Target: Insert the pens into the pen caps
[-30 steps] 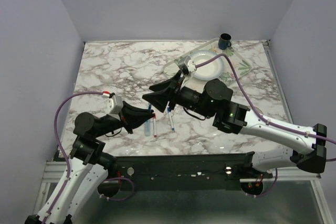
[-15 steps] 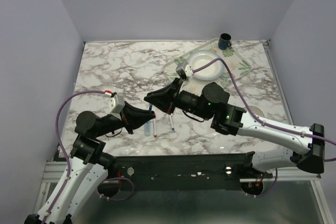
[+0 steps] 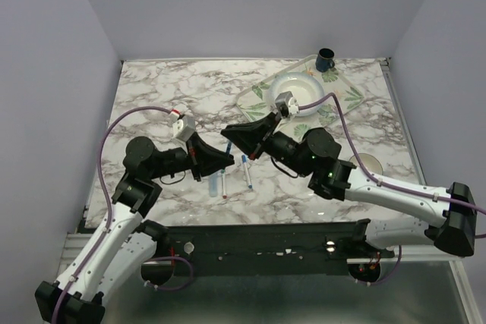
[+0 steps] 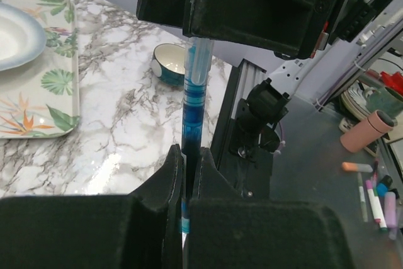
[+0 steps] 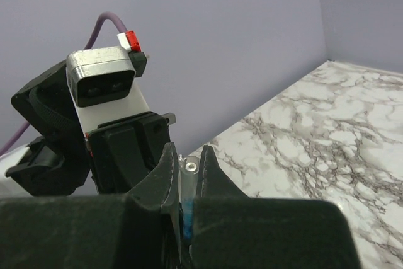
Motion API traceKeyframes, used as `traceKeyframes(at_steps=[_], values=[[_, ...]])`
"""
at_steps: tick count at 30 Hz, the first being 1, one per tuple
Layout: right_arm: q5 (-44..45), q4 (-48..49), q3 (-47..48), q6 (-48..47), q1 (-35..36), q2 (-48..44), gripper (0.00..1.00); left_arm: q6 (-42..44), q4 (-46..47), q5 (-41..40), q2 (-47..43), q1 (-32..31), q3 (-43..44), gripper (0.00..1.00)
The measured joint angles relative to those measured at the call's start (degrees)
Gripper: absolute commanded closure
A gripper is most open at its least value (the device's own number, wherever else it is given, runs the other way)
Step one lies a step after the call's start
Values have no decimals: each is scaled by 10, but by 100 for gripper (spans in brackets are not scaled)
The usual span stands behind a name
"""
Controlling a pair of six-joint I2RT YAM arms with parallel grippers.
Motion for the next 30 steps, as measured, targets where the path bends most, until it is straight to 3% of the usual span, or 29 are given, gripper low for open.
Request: traceKeyframes(at_steps=[8,14,23,30], values=[[31,49,-33,4,-9,-21,99,-18,-2,46,79,-4,69,100],[37,58,-35,7,-17,-22,99,-5,-53,73,129,-4,133,100],[35,58,-10,4,-24,-22,99,115,-282,66,189,-6,297,100],[35,27,5,4,-24,-9,99,161,-379,28,204,-8,336,100]])
